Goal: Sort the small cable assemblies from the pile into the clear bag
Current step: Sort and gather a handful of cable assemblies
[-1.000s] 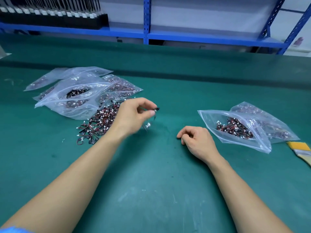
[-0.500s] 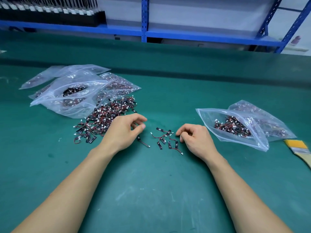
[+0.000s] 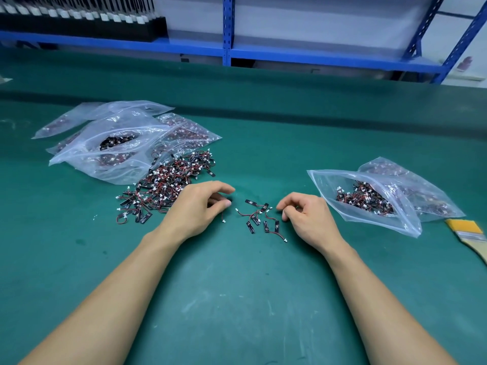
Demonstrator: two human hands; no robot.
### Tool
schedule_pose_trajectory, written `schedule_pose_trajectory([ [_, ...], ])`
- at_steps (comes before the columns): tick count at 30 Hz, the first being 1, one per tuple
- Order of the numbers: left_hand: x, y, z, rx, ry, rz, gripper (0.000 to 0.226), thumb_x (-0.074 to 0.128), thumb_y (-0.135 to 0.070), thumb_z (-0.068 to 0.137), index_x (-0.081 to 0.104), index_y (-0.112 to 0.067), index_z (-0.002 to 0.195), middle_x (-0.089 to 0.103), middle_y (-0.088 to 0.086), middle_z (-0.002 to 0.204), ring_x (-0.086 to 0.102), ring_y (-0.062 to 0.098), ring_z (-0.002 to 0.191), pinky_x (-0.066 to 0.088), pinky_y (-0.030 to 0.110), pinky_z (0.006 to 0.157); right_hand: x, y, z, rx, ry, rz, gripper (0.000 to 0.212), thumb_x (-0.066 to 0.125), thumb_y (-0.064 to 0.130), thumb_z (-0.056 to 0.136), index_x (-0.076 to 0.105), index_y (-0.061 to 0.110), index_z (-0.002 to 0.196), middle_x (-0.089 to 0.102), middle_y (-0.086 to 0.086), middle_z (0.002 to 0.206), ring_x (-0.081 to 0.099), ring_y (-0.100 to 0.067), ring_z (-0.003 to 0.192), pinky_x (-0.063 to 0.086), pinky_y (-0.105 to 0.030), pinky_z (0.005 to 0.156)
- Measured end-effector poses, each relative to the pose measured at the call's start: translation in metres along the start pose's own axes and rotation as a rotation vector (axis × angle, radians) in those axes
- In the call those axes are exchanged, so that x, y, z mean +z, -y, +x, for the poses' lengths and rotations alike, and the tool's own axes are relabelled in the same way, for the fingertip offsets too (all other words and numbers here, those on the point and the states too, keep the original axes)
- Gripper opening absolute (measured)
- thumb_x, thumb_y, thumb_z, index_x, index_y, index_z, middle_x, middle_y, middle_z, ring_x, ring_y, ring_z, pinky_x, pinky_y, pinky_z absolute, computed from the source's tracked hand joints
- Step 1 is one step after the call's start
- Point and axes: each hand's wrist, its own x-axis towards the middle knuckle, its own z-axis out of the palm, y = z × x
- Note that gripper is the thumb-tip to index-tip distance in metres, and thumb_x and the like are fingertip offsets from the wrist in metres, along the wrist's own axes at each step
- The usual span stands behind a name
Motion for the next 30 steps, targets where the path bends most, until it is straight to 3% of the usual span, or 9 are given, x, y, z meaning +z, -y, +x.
schedule_pose_trajectory([
  [4, 0.002, -0.004, -0.001, 0.018, -0.002, 0.011, 0.026, 0.067, -0.008, 0.092, 0.071, -0.02, 0.114, 0.069, -0.012, 0.096, 0.067, 0.002, 0.085, 0.052, 0.02, 0.086, 0.0, -0.001, 0.001, -0.003, 0.007, -0.003, 0.027, 0.055, 0.01, 0.08, 0.07, 0.032, 0.075, 0.069, 0.015, 0.065, 0.052, -0.002, 0.055, 0.04, -0.024, 0.059],
  [7, 0.001, -0.004, -0.001, 0.004, -0.032, 0.054, 0.025, 0.068, -0.01, 0.09, 0.071, -0.023, 0.112, 0.067, -0.013, 0.092, 0.062, 0.002, 0.073, 0.048, 0.016, 0.078, -0.001, -0.001, 0.001, -0.005, 0.011, 0.01, 0.027, 0.055, 0.01, 0.08, 0.069, 0.032, 0.075, 0.069, 0.014, 0.065, 0.051, -0.001, 0.054, 0.039, -0.024, 0.058],
  [9, -0.002, -0.002, -0.001, 0.018, -0.004, 0.074, 0.025, 0.072, -0.012, 0.087, 0.072, -0.024, 0.109, 0.065, -0.015, 0.092, 0.059, 0.0, 0.077, 0.044, 0.013, 0.075, -0.002, -0.002, 0.001, -0.015, 0.009, 0.022, 0.027, 0.056, 0.01, 0.08, 0.069, 0.032, 0.074, 0.069, 0.013, 0.066, 0.05, -0.002, 0.053, 0.039, -0.022, 0.057],
  [13, -0.004, 0.001, -0.003, 0.048, 0.097, 0.135, 0.023, 0.075, -0.015, 0.085, 0.074, -0.026, 0.105, 0.067, -0.01, 0.092, 0.058, 0.01, 0.085, 0.047, 0.028, 0.08, -0.001, -0.003, -0.001, -0.07, -0.007, 0.016, 0.02, 0.063, 0.015, 0.08, 0.068, 0.032, 0.073, 0.066, 0.017, 0.067, 0.042, -0.006, 0.047, 0.04, -0.022, 0.054],
  [17, -0.007, 0.005, -0.002, 0.024, 0.049, 0.177, 0.017, 0.074, -0.013, 0.086, 0.076, -0.025, 0.098, 0.064, -0.011, 0.086, 0.056, 0.003, 0.074, 0.046, 0.023, 0.074, -0.001, -0.003, -0.004, -0.157, 0.003, -0.022, 0.004, 0.07, 0.027, 0.079, 0.068, 0.031, 0.077, 0.063, 0.017, 0.064, 0.045, -0.006, 0.046, 0.037, -0.022, 0.053],
  [20, -0.008, 0.005, -0.002, -0.003, 0.02, 0.187, 0.019, 0.073, -0.008, 0.084, 0.077, -0.024, 0.094, 0.062, -0.013, 0.082, 0.055, -0.004, 0.066, 0.045, 0.019, 0.07, 0.0, -0.003, -0.005, -0.186, -0.011, -0.069, 0.008, 0.075, 0.029, 0.078, 0.068, 0.031, 0.081, 0.062, 0.016, 0.065, 0.047, -0.007, 0.05, 0.041, -0.025, 0.057],
  [25, -0.006, 0.0, -0.005, -0.034, 0.013, 0.173, 0.02, 0.075, -0.011, 0.08, 0.075, -0.027, 0.092, 0.061, -0.018, 0.086, 0.059, 0.001, 0.063, 0.043, 0.021, 0.07, 0.0, -0.003, -0.003, -0.207, -0.072, -0.067, 0.007, 0.074, 0.027, 0.078, 0.069, 0.03, 0.081, 0.061, 0.015, 0.067, 0.046, -0.007, 0.051, 0.041, -0.025, 0.057],
  [30, -0.006, -0.011, -0.008, 0.05, -0.071, 0.164, 0.01, 0.076, -0.023, 0.083, 0.071, -0.028, 0.09, 0.056, -0.018, 0.076, 0.053, 0.006, 0.064, 0.04, 0.026, 0.067, -0.001, -0.002, -0.002, -0.232, -0.104, -0.07, 0.007, 0.068, 0.025, 0.077, 0.069, 0.03, 0.083, 0.06, 0.013, 0.069, 0.047, -0.007, 0.055, 0.041, -0.027, 0.058],
])
